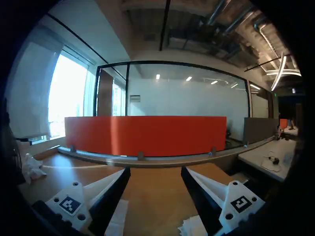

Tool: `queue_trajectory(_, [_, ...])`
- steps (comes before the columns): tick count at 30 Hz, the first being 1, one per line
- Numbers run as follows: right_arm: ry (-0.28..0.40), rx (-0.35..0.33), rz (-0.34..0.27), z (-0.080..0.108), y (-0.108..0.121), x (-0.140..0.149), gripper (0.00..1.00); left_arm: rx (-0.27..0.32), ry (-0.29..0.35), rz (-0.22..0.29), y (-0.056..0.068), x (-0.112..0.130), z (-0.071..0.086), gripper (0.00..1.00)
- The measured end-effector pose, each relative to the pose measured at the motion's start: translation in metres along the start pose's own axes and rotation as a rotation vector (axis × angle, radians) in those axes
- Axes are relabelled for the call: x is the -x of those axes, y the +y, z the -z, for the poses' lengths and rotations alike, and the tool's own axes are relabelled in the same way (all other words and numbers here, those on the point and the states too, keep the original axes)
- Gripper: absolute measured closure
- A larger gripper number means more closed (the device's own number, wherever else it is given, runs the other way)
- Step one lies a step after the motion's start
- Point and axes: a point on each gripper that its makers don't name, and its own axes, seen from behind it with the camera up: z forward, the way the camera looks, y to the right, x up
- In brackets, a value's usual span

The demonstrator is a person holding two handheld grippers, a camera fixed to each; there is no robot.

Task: Fold towel

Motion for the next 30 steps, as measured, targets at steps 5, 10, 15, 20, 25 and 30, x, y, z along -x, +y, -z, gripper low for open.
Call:
queue_trajectory(5, [-0.018,-0.015,0.008,-0.004,-0.001,-0.011,0.00,0.009,-0.016,-0.008,0.005,-0.003,-0.006,0.04])
queue_trajectory(10, [-0.047,-0.053,0.040,-0.007,-0.009,-0.018,0.00,0.036,-0.045,-0.023,0.012,-0.005,-0.008,0.04])
queue_trajectory(15, [-0.107,-0.123,0.082,-0.009,-0.024,-0.016,0.00,0.094,-0.095,-0.049,0.024,-0.002,-0.009,0.04])
queue_trajectory(20, [-0.189,-0.225,0.139,-0.006,-0.044,-0.003,0.00,0.172,-0.161,-0.091,0.037,0.012,-0.007,0.04])
queue_trajectory(25, [-0.287,-0.342,0.205,0.008,-0.066,0.020,0.00,0.253,-0.235,-0.127,0.053,0.032,0.000,0.04])
queue_trajectory(30, [-0.393,-0.462,0.289,0.025,-0.082,0.050,0.00,0.331,-0.310,-0.150,0.068,0.055,0.008,0.04])
